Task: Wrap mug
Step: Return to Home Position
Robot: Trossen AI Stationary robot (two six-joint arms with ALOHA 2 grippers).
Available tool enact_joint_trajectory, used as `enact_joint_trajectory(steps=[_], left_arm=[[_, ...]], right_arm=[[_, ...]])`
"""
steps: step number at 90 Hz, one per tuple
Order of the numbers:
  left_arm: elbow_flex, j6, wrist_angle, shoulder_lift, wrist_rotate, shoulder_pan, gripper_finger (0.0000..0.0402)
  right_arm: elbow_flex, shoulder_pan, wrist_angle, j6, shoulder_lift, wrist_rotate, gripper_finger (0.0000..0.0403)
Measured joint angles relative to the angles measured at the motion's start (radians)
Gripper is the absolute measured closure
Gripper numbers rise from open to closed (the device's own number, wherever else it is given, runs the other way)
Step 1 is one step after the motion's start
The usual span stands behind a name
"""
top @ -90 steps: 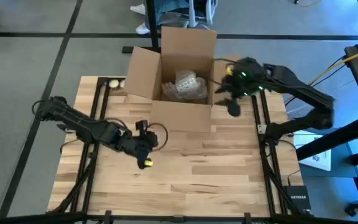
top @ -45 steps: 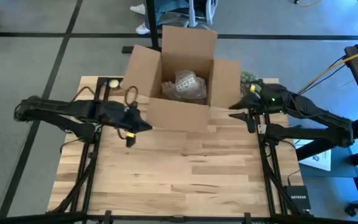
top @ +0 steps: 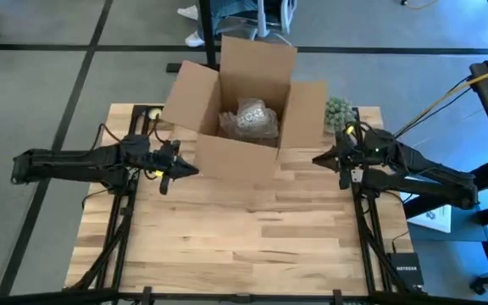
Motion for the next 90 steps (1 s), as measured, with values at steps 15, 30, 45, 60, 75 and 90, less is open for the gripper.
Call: enact_joint_trajectory(steps=[15, 30, 45, 60, 75, 90], left_arm=[[-0.098, -0.01, 0.118, -0.016, 0.113, 0.073, 0.0402], [-0.158, -0.038, 0.241, -0.022, 0.196, 0.13, 0.0402], [-0.201, -0.055, 0.275, -0.025, 0.145, 0.155, 0.0402], [-0.256, -0.061, 0.288, -0.095, -0.102, 0.088, 0.0402], [-0.31, -0.048, 0.276, -0.218, -0.241, -0.033, 0.0402], [-0.348, -0.012, 0.187, -0.335, -0.338, -0.096, 0.0402]], right_arm=[[-0.092, 0.0, 0.11, 0.088, -0.091, 0.086, 0.0399], [-0.118, 0.0, 0.153, 0.171, -0.153, 0.108, 0.0401], [-0.119, 0.0, 0.144, 0.192, -0.172, 0.119, 0.04], [-0.145, 0.0, 0.144, 0.198, -0.172, 0.158, 0.04], [-0.198, 0.0, 0.146, 0.222, -0.192, 0.199, 0.04], [-0.247, 0.0, 0.206, 0.226, -0.245, 0.199, 0.04]])
